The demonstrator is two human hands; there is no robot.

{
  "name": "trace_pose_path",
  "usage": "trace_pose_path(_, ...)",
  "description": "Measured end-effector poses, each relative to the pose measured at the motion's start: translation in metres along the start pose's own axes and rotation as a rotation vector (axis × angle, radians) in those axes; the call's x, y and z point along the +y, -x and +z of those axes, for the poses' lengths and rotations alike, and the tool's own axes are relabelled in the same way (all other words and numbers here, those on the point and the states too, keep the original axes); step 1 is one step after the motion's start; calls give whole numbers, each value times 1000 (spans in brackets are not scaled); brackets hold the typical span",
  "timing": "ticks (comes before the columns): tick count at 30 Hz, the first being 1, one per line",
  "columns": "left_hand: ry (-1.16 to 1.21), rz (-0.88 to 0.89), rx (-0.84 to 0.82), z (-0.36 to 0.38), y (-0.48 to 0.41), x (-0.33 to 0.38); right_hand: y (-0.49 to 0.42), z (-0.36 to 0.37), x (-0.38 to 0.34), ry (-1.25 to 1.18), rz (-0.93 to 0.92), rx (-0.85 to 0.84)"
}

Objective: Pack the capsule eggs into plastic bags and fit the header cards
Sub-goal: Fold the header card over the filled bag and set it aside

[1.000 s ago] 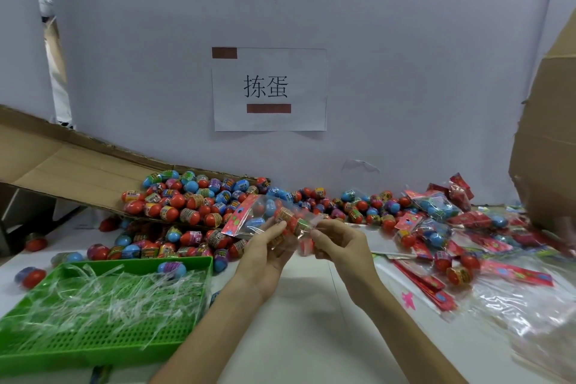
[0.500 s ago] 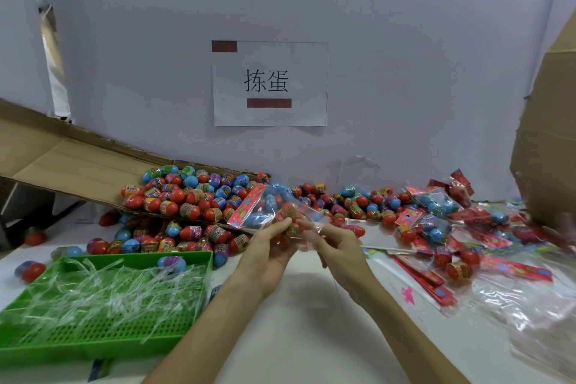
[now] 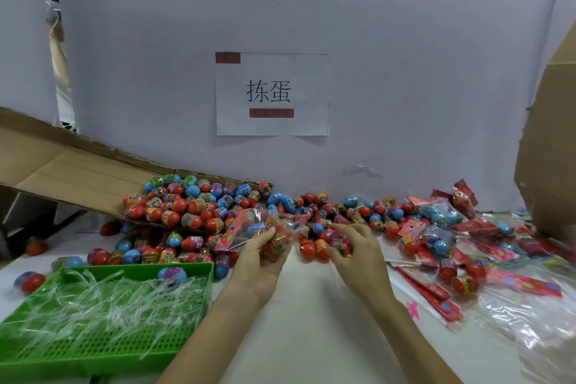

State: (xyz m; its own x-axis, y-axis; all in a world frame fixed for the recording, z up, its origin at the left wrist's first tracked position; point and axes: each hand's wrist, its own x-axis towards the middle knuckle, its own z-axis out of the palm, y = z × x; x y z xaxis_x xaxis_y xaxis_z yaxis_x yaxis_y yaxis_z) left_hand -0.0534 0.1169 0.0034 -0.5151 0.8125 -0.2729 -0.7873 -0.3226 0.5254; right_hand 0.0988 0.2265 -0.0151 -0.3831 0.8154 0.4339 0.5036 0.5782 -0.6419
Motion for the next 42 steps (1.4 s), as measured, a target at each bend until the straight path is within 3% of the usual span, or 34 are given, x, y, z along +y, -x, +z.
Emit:
trace_pose_path(3, -19, 1, 3, 0, 1, 0, 3, 4, 7, 143, -5, -151)
trace_pose_path(8, -24, 10, -8, 0, -1, -2, 6, 4, 11, 50, -44, -78)
trace_pose_path(11, -20, 13, 10, 0, -2, -2, 3, -2, 1, -272, -1, -13)
trace_pose_path(14, -23, 16, 4, 2, 0, -1, 1, -9, -8, -664, 102, -91)
trace_pose_path(21, -146, 12, -79, 2, 5, -8, 5, -6, -16, -934, 139, -214)
trace_pose_path(28, -235, 28, -183, 2, 7, -13, 8, 1, -16, -877, 183, -91)
trace_pose_path(35, -215, 0, -209, 2, 6, -11, 13, 8, -21, -696, 61, -16)
trace_pose_path(42, -285, -75, -245, 4, 12, -16, 13, 7, -19, -750, 113, 70)
